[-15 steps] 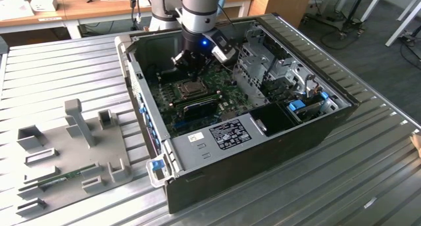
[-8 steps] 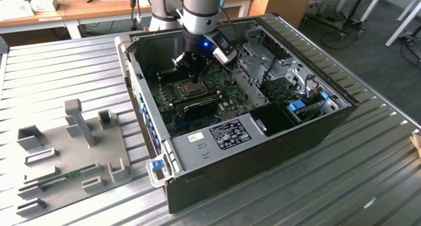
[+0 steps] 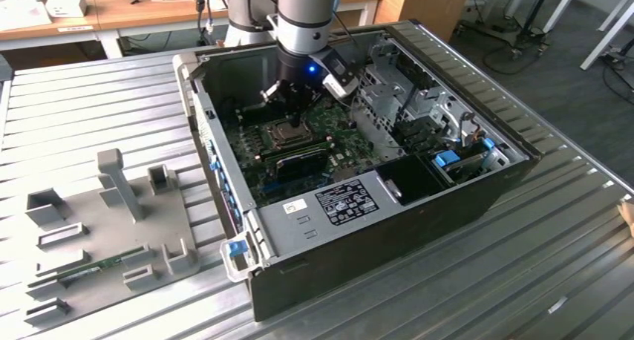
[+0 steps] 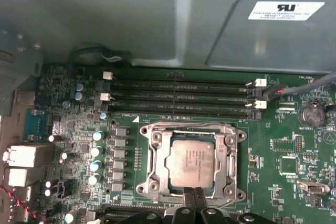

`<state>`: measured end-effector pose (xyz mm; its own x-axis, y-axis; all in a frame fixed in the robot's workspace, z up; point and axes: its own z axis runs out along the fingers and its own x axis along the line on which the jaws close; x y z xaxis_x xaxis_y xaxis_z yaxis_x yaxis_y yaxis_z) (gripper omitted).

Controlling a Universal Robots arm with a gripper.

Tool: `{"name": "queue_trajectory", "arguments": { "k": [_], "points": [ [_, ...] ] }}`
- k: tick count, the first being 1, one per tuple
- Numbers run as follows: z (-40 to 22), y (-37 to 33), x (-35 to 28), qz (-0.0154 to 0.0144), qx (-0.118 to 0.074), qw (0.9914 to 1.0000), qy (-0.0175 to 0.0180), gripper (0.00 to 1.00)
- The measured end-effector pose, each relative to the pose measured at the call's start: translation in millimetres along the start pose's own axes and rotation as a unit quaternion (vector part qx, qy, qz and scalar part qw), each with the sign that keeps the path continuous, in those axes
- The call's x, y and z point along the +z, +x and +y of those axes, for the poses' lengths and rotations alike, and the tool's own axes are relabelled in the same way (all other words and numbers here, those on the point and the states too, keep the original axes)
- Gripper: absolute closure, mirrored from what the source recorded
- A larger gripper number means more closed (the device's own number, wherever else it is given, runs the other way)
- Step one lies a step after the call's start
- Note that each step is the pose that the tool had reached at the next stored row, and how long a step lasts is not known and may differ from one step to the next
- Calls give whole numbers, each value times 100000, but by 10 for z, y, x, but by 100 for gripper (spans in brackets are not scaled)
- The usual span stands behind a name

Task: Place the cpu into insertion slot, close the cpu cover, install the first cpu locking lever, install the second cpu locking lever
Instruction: 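Install the second cpu locking lever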

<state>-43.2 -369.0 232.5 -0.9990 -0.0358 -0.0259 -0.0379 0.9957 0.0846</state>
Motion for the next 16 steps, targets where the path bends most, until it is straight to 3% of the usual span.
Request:
{"name": "queue_trajectory", "arguments": {
  "k": [16],
  "points": [
    [-114,5,-10,3,3,100000,79,90]
  ]
}}
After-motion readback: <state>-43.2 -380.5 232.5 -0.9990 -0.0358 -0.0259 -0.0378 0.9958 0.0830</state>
